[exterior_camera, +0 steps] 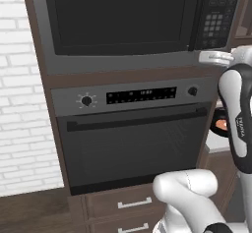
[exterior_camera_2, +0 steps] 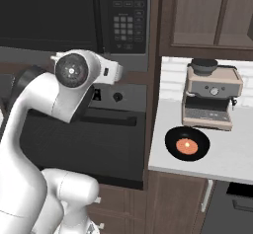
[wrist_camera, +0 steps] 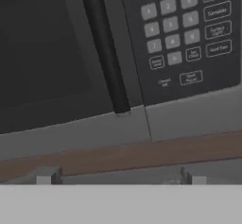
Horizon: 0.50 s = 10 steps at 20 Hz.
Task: Open the microwave, place the bowl with waffle inside the microwave, then close the microwave door and turn it on.
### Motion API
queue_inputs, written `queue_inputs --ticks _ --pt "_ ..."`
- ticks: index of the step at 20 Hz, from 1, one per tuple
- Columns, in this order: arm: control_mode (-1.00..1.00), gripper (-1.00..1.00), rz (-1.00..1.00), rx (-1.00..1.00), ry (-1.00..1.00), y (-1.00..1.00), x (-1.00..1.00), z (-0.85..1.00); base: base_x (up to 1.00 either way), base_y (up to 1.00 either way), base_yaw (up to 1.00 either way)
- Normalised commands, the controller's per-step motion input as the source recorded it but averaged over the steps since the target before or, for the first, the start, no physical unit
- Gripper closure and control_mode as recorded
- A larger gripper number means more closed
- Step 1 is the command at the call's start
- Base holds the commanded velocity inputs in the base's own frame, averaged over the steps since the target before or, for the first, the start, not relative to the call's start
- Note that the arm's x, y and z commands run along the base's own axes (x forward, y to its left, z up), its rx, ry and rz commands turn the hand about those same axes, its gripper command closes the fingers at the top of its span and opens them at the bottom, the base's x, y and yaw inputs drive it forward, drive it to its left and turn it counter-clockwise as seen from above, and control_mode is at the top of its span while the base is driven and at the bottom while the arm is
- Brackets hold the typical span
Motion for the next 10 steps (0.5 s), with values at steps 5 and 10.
queue_inputs --ticks 5,10 --pt "-1.00 -1.00 0.04 -0.15 -0.01 0.05 0.01 0.76 0.00 0.00 0.00" --pt "-1.00 -1.00 0.01 -0.09 -0.01 0.01 0.00 0.34 0.00 0.00 0.00"
